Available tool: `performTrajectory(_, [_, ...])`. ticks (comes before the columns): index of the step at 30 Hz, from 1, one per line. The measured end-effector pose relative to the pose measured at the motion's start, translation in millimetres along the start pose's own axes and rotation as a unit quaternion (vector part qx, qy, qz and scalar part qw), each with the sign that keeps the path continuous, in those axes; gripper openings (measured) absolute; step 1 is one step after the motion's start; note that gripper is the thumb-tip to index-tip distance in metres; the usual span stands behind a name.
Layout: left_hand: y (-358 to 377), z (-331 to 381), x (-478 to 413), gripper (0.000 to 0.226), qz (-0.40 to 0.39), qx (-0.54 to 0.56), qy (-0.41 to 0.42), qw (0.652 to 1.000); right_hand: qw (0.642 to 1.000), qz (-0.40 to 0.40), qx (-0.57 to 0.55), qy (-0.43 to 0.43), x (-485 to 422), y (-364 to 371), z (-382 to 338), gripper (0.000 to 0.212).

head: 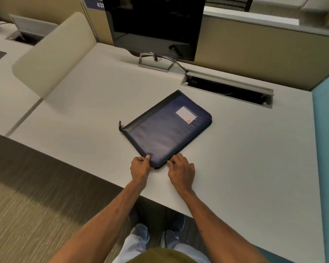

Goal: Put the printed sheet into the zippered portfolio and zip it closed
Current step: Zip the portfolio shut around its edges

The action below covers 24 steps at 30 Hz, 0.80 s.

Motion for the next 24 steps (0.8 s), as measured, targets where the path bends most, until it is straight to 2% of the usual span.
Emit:
performTrajectory(5, [5, 7, 4, 0.038, -0.012, -0.012, -0.005, 1.0, 0.999, 0.025, -0.041, 0.023, 0, -2, 2, 0.019])
performTrajectory(12, [4, 11, 3, 0.036, -0.004, -0.057, -0.015, 0.998, 0.996, -0.025, -0.058, -0.055, 15, 11, -7, 0.023])
performTrajectory(17, [1, 13, -2, 0.032, -0.021, -0.031, -0.022, 0.999, 0.999, 0.023, -0.041, 0.0, 1, -1, 0, 0.016])
performTrajectory(24, [-7, 9, -11, 0.015, -0.035, -0.006, -0.021, 0.999, 0.995, 0.063, -0.052, 0.065, -36, -25, 15, 0.012])
Point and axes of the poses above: each hand's wrist, its own x-axis away from the middle knuckle, its own y-axis out of the palm, z = x × y, the point moved 2 cm from there along -x, towards the middle knuckle, and after that the axes turned 13 degrees about -x, right-handed, at the moved point
